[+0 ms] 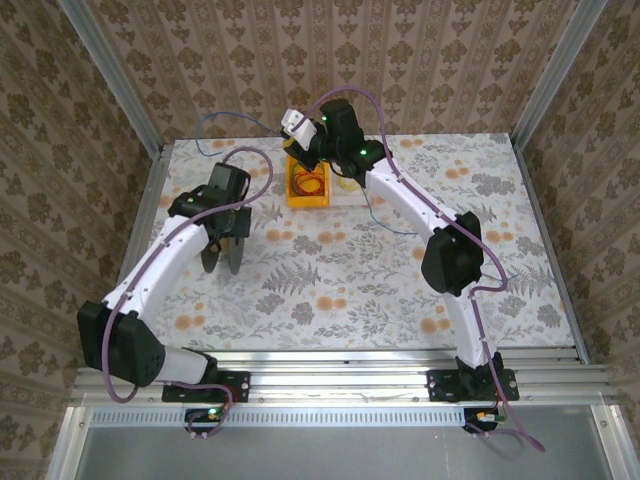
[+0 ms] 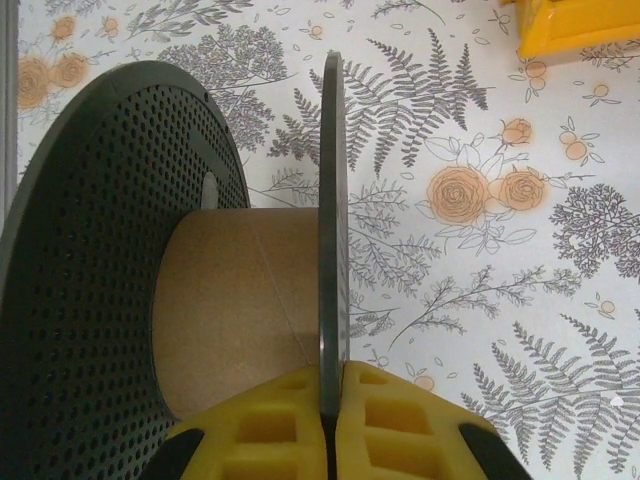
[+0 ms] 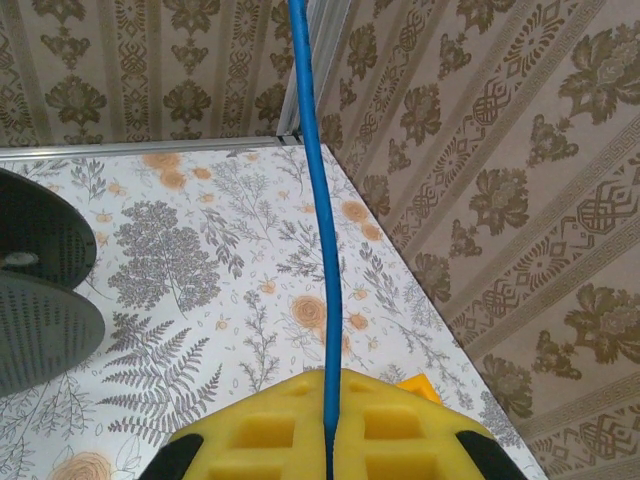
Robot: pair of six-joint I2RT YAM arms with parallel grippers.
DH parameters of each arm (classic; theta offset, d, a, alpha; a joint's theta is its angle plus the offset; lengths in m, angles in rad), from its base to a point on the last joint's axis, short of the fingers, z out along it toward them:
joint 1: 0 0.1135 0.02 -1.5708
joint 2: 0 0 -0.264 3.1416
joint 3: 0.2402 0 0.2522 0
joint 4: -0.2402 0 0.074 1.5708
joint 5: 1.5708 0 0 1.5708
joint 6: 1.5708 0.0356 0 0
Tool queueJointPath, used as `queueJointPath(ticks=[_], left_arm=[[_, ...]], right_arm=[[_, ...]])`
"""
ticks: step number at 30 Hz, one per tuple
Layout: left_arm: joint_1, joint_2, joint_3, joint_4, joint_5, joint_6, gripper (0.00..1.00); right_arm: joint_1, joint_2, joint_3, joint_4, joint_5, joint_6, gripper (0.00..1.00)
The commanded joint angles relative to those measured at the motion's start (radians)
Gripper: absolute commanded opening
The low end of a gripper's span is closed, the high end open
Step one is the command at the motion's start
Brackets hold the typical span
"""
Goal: Wrap the cables
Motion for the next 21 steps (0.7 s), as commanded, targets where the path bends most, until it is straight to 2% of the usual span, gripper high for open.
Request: queueJointPath(ticks=[1,21], left_arm=[[0.010,0.003,0.040,0.071,0.015,0.013,0.00],[0.058,0.048,0.036,0.146,0.056,0.018,0.04]], right_arm=[[-0.005,-0.054,-0.009,0.023,-0.002,0.021,0.00],[-0.011,-0.051,-0.017,0.019,-0.002,0.021,0.00]])
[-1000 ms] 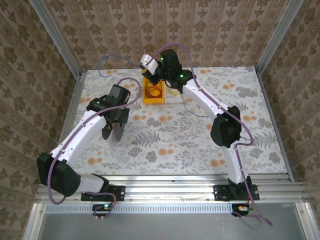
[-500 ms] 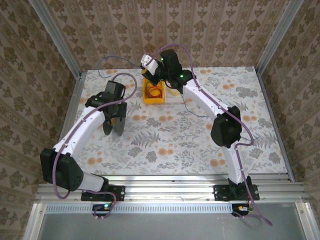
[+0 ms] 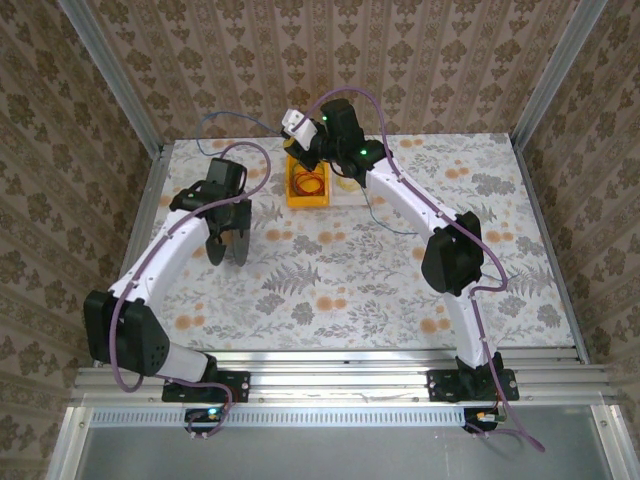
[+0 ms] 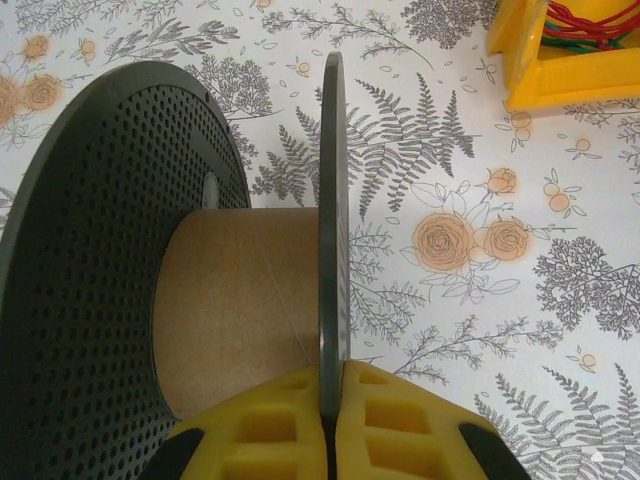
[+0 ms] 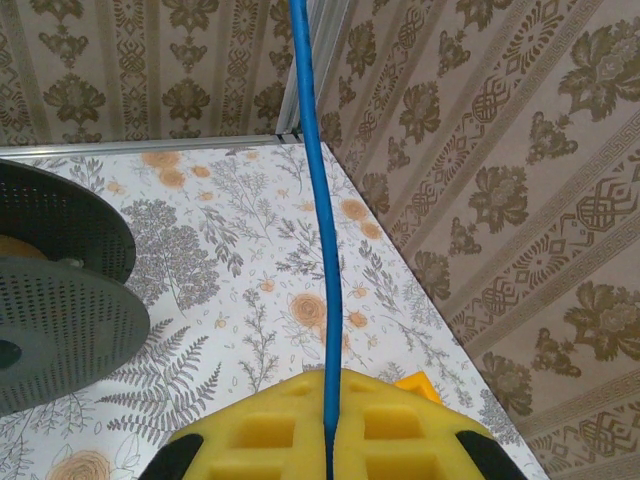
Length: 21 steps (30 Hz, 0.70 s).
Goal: Wrap the cables
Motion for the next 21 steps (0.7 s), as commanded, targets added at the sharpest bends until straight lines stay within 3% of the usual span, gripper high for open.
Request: queueJointPath(ticks=[1,10,21], left_arm=[[0.009,0.004,0.036,0.045,0.002,0.017,0.05],[0.023,0.000,0.037,0.049,0.026,0.034,0.17],[0.038,-0.078,0.103,-0.054,0.020,0.087,0.50]], right_arm=[[-0.006,-0.051,-0.016,0.019,-0.003,0.020,0.00],[-0.007,-0.046,-0.018,0.019,-0.002,0.024,0.00],[-0.007,-0.034,-0.022,0.020,-0.019,0.039,0.00]])
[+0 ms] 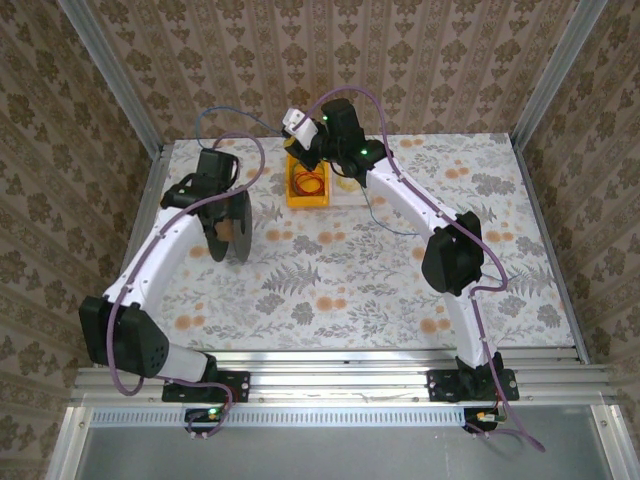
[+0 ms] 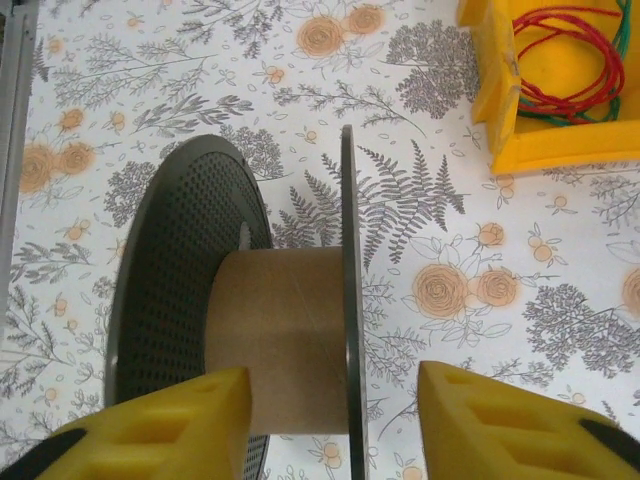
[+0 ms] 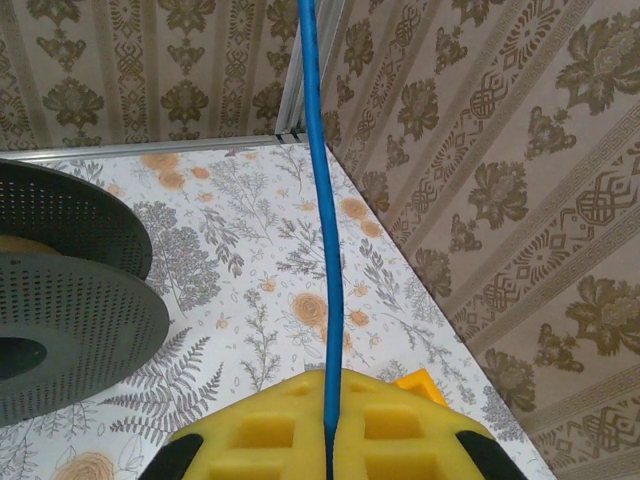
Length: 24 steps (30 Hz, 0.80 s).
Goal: Wrap the cables
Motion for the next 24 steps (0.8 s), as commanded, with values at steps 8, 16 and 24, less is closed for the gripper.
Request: queueJointPath(ticks=[8,16,24], left_arm=[[0.065,-0.240,0.012,-0.215,0.048,0.045,0.57],[0.250,-0.387,-0.035,-0.291,0.124,0.054,0.58],[0.297,-0.389,-0.074,-0.240,0.225,0.044,0.58]], right_arm=[[0.011,-0.017,-0.084,0.047,-0.040,0.034,0.00],[0.036,-0.008,-0.164,0.067,-0.076,0.023,0.00],[0.062,0.013,-0.209,0.049,-0.098,-0.014,0.00]])
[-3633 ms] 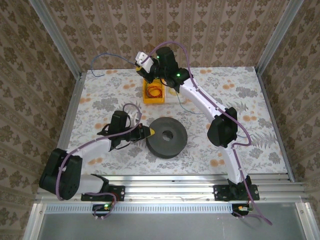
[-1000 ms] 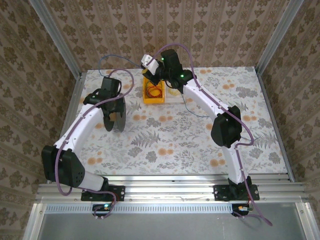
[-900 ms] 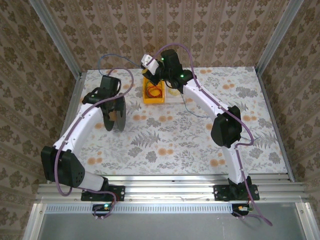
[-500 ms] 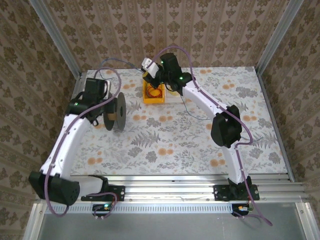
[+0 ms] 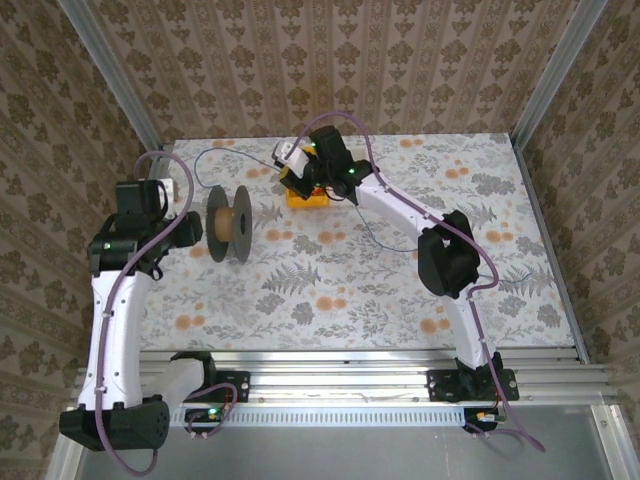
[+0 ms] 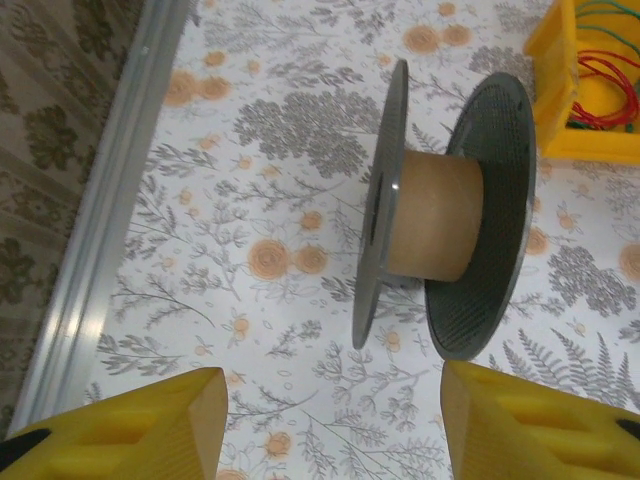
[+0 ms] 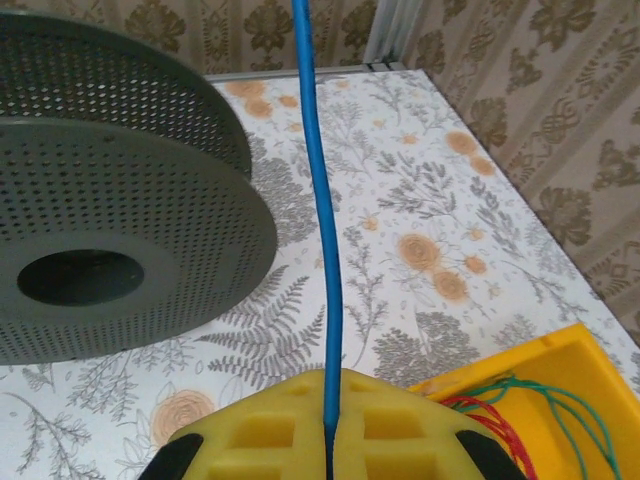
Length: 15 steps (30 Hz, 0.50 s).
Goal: Wrap the cables
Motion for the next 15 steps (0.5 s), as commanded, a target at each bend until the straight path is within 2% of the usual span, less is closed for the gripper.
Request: queueJointPath(ticks=[1,15], left_arm=[[0.006,0.001,-0.027,0.026,0.065,0.008,0.58],[0.015,-0.006,-0.050,0.063,0.093,0.010,0.58]], right_arm=[[0.009,0.016,-0.023,0.011,-0.051,-0.022,0.00],[0.033,0.060,-0.127,0.080,-0.026,-0.077,0.00]])
